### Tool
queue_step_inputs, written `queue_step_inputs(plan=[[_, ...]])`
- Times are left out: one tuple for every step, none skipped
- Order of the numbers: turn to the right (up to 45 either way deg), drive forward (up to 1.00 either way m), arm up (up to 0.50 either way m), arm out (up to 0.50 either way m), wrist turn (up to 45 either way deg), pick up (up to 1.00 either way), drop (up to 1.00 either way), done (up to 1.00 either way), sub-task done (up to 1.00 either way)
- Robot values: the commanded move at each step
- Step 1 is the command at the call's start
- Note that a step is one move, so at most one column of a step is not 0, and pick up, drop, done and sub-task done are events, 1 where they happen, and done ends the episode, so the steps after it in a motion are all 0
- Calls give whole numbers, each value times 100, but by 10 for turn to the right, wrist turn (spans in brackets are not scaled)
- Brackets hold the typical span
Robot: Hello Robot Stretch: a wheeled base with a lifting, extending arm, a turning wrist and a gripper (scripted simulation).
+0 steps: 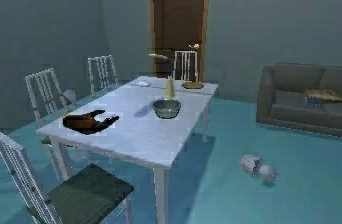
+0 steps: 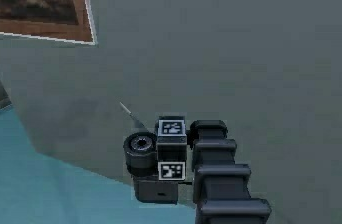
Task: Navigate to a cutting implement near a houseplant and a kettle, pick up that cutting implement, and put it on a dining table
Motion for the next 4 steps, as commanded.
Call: queue_step_inputs(plan=[[0,20,0,0,0,0,0,0,0],[150,0,0,0,0,0,0,0,0],[0,15,0,0,0,0,0,0,0],[120,0,0,0,0,0,0,0,0]])
